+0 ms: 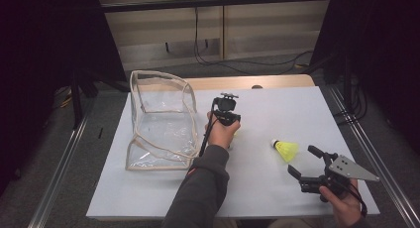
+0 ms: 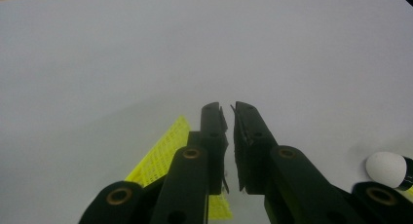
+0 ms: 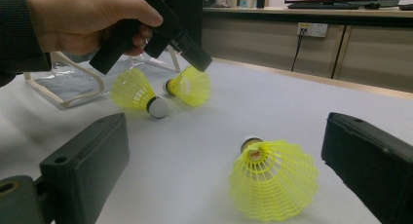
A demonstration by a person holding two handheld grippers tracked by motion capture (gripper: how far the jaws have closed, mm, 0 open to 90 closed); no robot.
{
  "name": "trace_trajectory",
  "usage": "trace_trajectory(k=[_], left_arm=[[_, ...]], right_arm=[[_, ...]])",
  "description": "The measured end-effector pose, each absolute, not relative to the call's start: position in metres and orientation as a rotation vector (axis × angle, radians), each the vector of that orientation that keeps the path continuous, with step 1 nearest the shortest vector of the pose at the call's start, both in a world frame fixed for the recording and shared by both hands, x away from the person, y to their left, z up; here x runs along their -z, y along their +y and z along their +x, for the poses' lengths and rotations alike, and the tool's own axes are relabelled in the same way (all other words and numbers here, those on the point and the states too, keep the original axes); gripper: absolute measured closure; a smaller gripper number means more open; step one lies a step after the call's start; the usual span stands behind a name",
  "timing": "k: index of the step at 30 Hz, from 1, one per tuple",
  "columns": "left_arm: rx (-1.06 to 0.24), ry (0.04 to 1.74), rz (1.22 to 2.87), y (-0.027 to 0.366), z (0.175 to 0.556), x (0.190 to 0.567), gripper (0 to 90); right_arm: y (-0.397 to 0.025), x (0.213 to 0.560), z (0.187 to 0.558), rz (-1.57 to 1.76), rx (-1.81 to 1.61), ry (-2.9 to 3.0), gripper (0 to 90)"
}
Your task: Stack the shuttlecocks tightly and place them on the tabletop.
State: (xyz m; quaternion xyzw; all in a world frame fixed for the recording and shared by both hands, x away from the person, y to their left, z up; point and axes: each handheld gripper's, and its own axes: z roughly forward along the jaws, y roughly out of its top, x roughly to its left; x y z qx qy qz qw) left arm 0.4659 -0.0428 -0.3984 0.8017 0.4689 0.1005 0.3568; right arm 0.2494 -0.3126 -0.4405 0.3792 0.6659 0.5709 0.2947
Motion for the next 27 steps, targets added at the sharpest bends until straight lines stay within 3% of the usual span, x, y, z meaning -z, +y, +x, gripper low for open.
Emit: trace_trajectory(k=[10, 20, 27], left_arm=[[-0.266, 1.208, 2.052, -0.04, 0.466, 0.392, 84.4], [-0.386, 1.281, 2.037, -0.026, 0.475, 0.392, 89.2], [-0.392, 1.302, 2.051, -0.024, 0.478, 0.399, 89.2]], right_arm=[[-0.312, 0.44, 0.25, 1.007, -1.52, 1.772, 3.0], [-0.313, 0.44, 0.249, 1.012, -1.527, 1.769, 3.0], [-0.314, 0.44, 0.249, 1.009, -1.521, 1.768, 3.0]])
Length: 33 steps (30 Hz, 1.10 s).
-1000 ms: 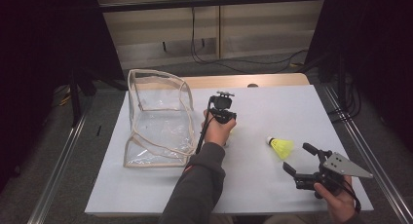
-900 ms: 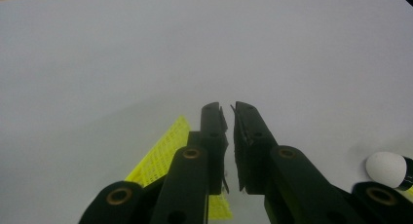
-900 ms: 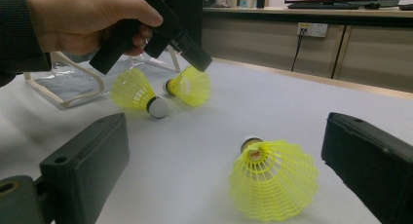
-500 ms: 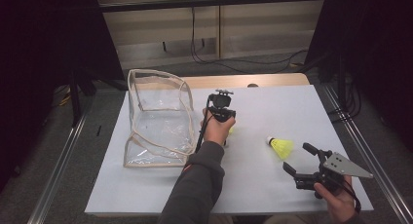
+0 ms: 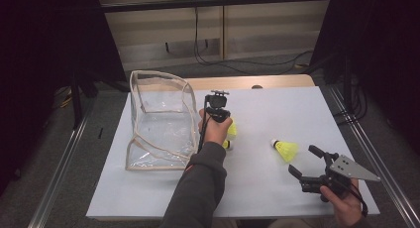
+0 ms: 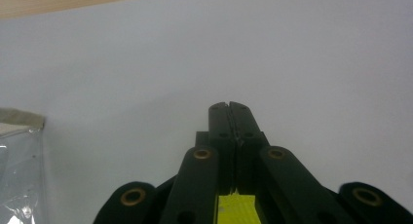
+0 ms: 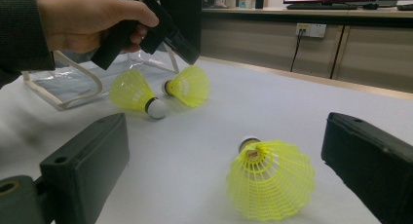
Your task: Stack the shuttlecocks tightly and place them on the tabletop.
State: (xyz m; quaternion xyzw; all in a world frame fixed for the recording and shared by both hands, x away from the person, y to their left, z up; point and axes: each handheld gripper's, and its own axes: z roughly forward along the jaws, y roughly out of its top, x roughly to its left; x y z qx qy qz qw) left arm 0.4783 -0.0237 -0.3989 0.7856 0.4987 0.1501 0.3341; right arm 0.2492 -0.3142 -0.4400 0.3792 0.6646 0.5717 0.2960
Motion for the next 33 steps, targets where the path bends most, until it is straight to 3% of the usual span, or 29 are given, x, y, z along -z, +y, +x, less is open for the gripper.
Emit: trace_trajectory(k=[9, 33], left_arm=[[-0.358, 1.244, 2.03, -0.029, 0.474, 0.391, 89.2], [-0.345, 1.291, 2.061, -0.026, 0.468, 0.4, 88.6]], right_arm=[[-0.313, 0.44, 0.25, 1.01, -1.522, 1.771, 3.0], [-0.313, 0.44, 0.249, 1.008, -1.527, 1.769, 3.0]])
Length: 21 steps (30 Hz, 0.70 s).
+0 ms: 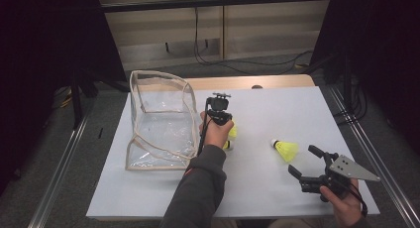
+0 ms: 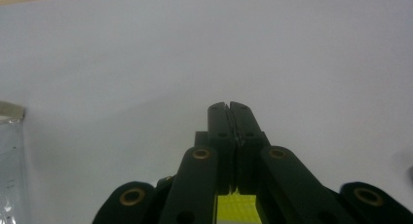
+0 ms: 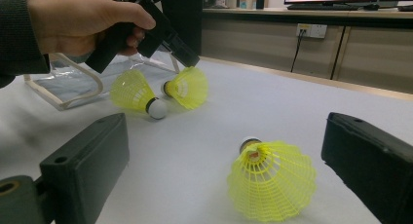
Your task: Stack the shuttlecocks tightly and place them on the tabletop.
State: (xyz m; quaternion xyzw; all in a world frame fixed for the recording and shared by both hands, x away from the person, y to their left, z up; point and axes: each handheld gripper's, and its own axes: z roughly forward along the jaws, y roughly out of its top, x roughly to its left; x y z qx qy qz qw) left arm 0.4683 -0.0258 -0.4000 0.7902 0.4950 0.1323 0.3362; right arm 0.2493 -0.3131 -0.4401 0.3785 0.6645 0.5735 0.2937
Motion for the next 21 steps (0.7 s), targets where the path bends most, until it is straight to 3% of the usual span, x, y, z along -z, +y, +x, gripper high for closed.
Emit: trace_trajectory(k=[21], left_arm=[[-0.347, 1.303, 2.04, -0.0232, 0.4684, 0.3991, 87.2]], right_arm=[[-0.3131, 0.44, 0.2491, 1.01, -1.525, 1.77, 3.0]])
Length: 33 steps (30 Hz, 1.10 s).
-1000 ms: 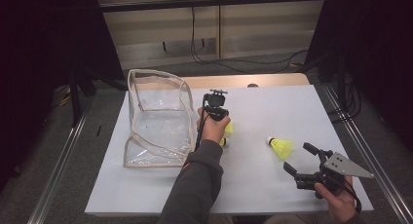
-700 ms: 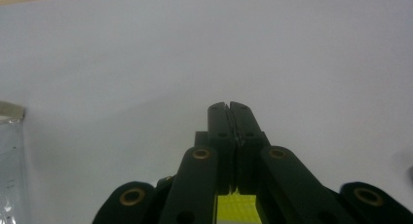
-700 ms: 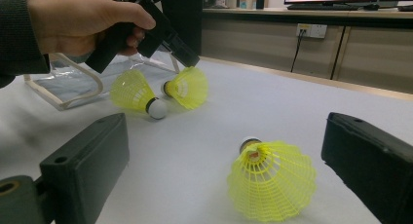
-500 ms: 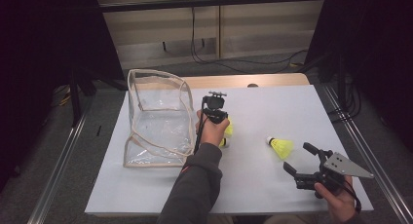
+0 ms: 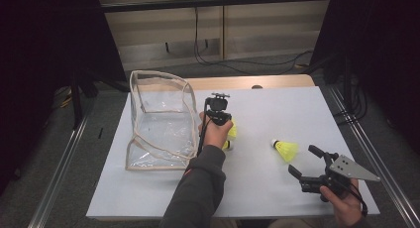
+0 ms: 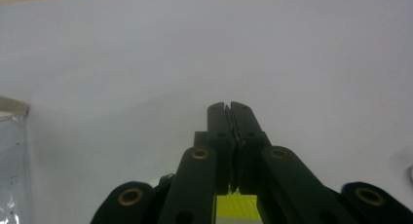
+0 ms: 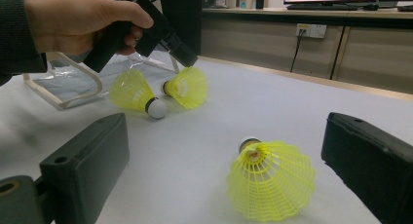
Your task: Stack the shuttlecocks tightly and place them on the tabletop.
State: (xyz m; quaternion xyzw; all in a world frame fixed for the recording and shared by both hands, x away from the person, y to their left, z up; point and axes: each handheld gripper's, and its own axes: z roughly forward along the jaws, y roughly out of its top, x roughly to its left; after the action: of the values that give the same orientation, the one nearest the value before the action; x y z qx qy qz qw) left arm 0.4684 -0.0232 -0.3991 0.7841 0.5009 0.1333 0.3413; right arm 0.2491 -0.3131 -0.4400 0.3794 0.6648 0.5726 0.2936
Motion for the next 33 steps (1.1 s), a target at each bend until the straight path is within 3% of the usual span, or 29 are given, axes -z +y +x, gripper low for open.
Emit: trace_trajectory(k=[10, 18, 29, 33], left_arm=[[-0.354, 1.295, 2.003, -0.022, 0.464, 0.393, 74.7], [-0.311, 1.273, 1.969, -0.019, 0.457, 0.386, 56.1], [-0.241, 1.198, 1.973, -0.015, 0.443, 0.381, 40.2], [-0.223, 1.169, 1.975, -0.017, 0.439, 0.38, 30.3]], right_arm=[[-0.313, 0.44, 0.249, 1.007, -1.519, 1.773, 3.0], [-0.312, 0.44, 0.249, 1.003, -1.513, 1.777, 3.0], [-0.312, 0.44, 0.249, 1.003, -1.517, 1.778, 3.0], [-0.312, 0.44, 0.249, 1.004, -1.515, 1.778, 3.0]])
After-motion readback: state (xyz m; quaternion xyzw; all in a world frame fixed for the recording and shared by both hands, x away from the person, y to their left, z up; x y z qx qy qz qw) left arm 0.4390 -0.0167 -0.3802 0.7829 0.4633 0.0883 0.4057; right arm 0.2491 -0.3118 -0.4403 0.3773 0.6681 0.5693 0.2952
